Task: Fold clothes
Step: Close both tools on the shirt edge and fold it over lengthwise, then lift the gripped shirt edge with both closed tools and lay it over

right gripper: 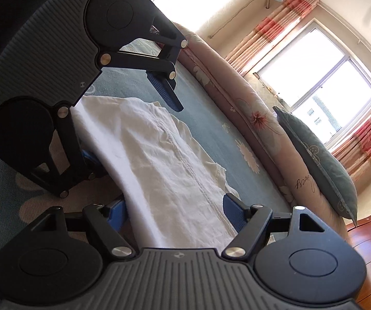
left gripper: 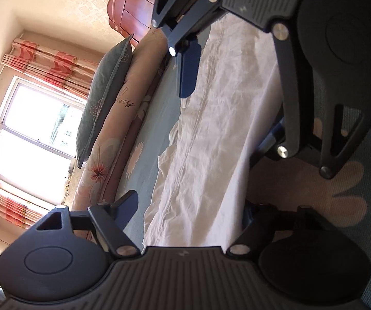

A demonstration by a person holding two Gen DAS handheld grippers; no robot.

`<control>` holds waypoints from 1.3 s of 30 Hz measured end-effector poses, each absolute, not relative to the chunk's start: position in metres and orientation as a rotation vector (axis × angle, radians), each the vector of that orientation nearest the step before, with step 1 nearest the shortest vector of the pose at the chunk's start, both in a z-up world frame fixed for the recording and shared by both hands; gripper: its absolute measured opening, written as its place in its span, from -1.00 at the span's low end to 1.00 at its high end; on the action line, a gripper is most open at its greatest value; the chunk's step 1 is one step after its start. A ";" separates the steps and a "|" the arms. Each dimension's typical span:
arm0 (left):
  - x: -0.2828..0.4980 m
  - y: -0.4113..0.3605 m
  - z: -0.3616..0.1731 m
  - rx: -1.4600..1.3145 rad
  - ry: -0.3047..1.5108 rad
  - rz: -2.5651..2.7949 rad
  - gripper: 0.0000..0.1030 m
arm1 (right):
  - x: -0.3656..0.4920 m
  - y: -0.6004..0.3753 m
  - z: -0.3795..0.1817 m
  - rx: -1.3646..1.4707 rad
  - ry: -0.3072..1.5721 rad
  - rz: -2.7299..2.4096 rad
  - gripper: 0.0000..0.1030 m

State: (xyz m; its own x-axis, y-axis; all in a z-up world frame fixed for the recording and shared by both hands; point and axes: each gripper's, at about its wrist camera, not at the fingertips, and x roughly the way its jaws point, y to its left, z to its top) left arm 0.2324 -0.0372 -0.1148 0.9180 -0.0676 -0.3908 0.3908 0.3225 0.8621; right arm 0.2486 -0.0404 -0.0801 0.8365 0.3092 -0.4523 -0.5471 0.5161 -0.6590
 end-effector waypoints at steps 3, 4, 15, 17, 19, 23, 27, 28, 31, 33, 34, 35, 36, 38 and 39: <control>0.231 -0.036 -0.115 1.187 0.337 -0.326 -0.30 | 0.248 -0.057 -0.094 -0.949 0.320 0.494 0.56; 0.231 -0.035 -0.114 1.173 0.349 -0.331 -0.38 | 0.248 -0.065 -0.094 -0.937 0.324 0.486 0.56; 0.228 -0.029 -0.115 1.178 0.360 -0.327 -0.49 | 0.255 -0.164 -0.096 -1.062 0.422 0.285 0.56; 0.228 -0.028 -0.115 1.178 0.363 -0.326 -0.45 | 0.258 -0.181 -0.099 -1.084 0.444 0.259 0.56; 0.229 -0.028 -0.115 1.183 0.367 -0.324 -0.42 | 0.261 -0.197 -0.101 -1.103 0.463 0.234 0.56; 0.231 -0.024 -0.118 1.209 0.381 -0.308 -0.39 | 0.267 -0.219 -0.104 -1.101 0.462 0.212 0.55; 0.233 -0.021 -0.124 1.250 0.407 -0.293 -0.39 | 0.261 -0.215 -0.109 -1.128 0.469 0.264 -0.04; 0.234 -0.022 -0.126 1.262 0.411 -0.292 -0.39 | 0.259 -0.212 -0.112 -1.137 0.480 0.286 -0.31; 0.236 -0.025 -0.128 1.268 0.433 -0.293 -0.56 | 0.258 -0.207 -0.116 -1.136 0.518 0.331 -0.85; 0.239 -0.026 -0.125 1.236 0.452 -0.297 -0.93 | 0.263 -0.207 -0.112 -1.108 0.537 0.333 -0.87; 0.241 -0.027 -0.124 1.226 0.459 -0.297 -0.93 | 0.265 -0.206 -0.110 -1.094 0.547 0.334 -0.89; 0.241 -0.027 -0.124 1.232 0.457 -0.292 -0.94 | 0.267 -0.206 -0.108 -1.081 0.555 0.334 -0.89; 0.241 -0.028 -0.124 1.241 0.451 -0.289 -0.95 | 0.267 -0.207 -0.106 -1.072 0.559 0.333 -0.89; 0.240 -0.028 -0.123 1.251 0.444 -0.286 -0.97 | 0.265 -0.207 -0.102 -1.055 0.566 0.330 -0.92; 0.239 -0.028 -0.121 1.254 0.443 -0.288 -0.97 | 0.261 -0.207 -0.101 -1.053 0.566 0.328 -0.93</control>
